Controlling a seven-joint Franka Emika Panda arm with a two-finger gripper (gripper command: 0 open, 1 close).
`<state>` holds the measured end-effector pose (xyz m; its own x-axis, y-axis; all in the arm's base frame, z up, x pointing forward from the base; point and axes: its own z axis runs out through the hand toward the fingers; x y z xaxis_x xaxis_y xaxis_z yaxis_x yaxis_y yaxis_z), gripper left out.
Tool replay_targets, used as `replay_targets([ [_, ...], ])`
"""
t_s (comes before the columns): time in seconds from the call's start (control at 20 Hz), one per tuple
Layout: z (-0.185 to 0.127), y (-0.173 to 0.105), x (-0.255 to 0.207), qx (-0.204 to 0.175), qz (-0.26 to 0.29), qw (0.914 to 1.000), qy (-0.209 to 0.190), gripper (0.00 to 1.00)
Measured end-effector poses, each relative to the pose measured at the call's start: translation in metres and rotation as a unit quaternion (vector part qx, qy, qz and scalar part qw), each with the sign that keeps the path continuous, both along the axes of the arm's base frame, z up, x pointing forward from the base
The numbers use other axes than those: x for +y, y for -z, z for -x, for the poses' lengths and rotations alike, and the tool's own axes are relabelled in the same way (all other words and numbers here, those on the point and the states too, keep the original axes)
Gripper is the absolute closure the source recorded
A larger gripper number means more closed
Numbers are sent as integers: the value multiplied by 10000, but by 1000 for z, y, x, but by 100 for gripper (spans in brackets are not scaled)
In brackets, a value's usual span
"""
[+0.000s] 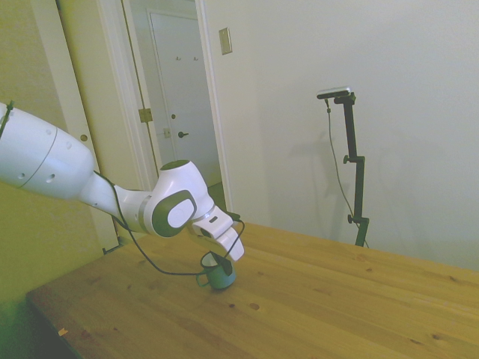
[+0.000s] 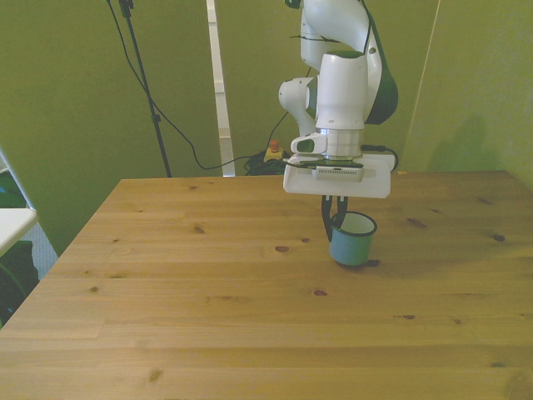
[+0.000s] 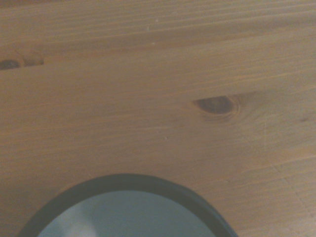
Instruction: Flip the mug upright
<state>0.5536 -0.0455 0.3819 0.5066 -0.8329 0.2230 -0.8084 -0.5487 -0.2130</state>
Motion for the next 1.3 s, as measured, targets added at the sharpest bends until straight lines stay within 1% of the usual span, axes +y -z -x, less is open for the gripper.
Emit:
replay_targets([
  [0.05,-1,2,0,6,3,10000,-6,100],
  [0.1,-2,4,-1,1,13,10000,-33,0],
  [0.5,-9,10,-4,33,38,10000,-49,0],
  [0.8,-11,6,-2,-3,62,9999,-133,0],
  [0.9,-11,-4,0,-92,74,9998,-175,0],
  [1.05,-6,-34,4,-323,94,9992,-235,0],
  [1.15,3,-50,8,-402,97,9988,-266,0],
  [1.3,27,-61,18,-464,96,9983,-339,0],
])
